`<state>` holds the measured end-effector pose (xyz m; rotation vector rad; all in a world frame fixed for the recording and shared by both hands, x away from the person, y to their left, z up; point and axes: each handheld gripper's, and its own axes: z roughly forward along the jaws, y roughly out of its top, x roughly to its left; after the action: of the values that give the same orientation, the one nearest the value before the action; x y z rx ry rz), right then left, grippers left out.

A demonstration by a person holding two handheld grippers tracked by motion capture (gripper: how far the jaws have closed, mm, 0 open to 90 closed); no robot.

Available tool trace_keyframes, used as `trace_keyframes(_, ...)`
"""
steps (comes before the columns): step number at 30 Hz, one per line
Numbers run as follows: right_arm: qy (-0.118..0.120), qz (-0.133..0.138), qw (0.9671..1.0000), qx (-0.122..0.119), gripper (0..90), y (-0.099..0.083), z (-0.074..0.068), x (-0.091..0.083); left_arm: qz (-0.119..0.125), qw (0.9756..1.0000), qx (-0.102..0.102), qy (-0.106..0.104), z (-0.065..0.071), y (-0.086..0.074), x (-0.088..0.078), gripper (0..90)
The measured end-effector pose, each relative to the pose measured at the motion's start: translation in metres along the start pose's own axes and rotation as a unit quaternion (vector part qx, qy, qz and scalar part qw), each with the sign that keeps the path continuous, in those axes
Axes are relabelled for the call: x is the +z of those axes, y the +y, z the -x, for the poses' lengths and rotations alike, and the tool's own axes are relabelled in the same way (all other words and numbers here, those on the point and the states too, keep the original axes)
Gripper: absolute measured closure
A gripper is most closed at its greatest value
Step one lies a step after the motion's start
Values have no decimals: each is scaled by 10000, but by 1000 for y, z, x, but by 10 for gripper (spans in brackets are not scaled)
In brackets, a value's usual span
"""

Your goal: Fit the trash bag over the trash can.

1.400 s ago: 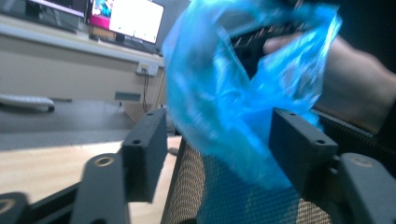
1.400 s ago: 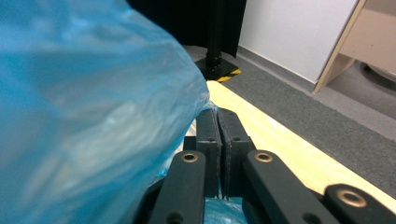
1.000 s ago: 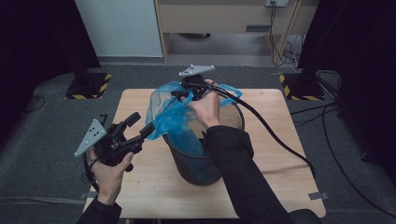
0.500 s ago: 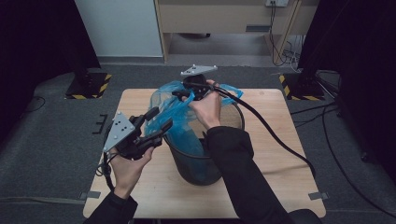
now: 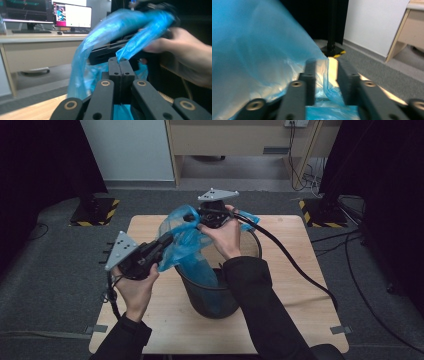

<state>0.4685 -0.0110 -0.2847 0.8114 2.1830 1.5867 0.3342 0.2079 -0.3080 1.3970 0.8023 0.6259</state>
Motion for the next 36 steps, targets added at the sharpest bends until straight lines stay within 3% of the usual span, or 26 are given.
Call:
trace_keyframes(3, 13, 124, 9999, -77, 583, 4, 2, -10, 225, 9987, -465, -1, -14, -5, -12, 898)
trace_keyframes(7, 153, 482, 9987, 37, 524, 13, 3, -28, 206, 9974, -679, 80, -23, -15, -24, 897)
trace_keyframes(10, 29, 583, 9983, -7, 466, 20, 7, -43, 243, 9966, -789, 47, -27, -20, -30, 897)
trace_keyframes(13, -13, 822, 9966, 74, 451, 22, 15, -60, 234, 9964, -814, -16, -29, -22, -33, 895)
trace_keyframes(16, -256, 928, 9953, 37, 412, 20, 25, -76, 192, 9960, -864, -132, -27, -26, -34, 892)
trace_keyframes(19, -329, 1066, 9937, 62, 369, 17, 32, -91, 142, 9956, -903, -199, -25, -28, -33, 888)
trace_keyframes(22, -332, 1070, 9937, 59, 299, 11, 39, -104, 45, 9959, -879, -221, -24, -32, -32, 885)
trace_keyframes(26, -494, 1056, 9931, 79, 289, -2, 52, -119, 3, 9956, -905, -254, -24, -36, -30, 882)
trace_keyframes(36, -687, 826, 9933, 432, 295, -43, 81, -121, -46, 9956, -869, -349, -22, -39, -28, 878)
